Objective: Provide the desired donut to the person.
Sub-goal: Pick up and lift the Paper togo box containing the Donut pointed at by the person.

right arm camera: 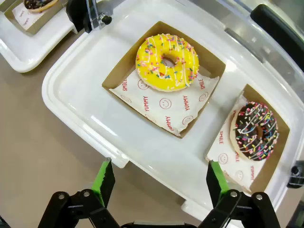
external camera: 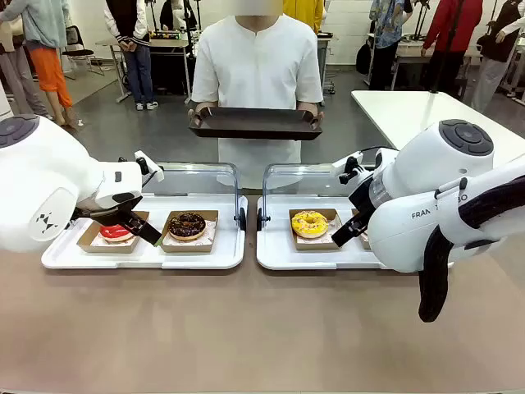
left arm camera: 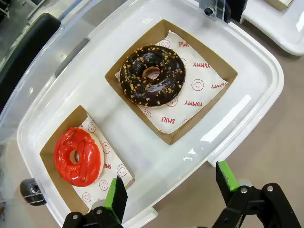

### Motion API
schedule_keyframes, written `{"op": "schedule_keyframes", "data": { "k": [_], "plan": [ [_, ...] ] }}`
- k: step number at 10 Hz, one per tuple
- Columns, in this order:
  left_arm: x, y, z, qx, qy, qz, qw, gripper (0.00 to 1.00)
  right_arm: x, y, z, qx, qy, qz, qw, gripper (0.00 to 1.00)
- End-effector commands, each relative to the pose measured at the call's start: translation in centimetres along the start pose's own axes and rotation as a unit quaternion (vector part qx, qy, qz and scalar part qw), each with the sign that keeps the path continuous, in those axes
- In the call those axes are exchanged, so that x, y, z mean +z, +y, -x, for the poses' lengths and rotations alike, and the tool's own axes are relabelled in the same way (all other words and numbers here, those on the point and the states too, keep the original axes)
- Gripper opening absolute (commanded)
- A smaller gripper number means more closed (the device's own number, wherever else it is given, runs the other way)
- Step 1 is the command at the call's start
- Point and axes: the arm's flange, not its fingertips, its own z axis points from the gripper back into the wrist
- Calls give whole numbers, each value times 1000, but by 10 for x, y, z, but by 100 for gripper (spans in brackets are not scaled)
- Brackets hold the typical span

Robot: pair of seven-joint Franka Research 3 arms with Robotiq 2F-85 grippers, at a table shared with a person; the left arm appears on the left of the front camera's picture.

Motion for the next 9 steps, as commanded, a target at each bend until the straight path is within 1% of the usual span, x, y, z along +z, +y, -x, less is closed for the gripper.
{"op": "schedule_keyframes", "data": {
  "k": [1,9],
  "plan": [
    [0,0,0,0,0,0,1000,100,0,0,0,0,0,0,1000,100],
    [0,0,0,0,0,0,1000,100,0,0,0,0,0,0,1000,100]
  ]
}}
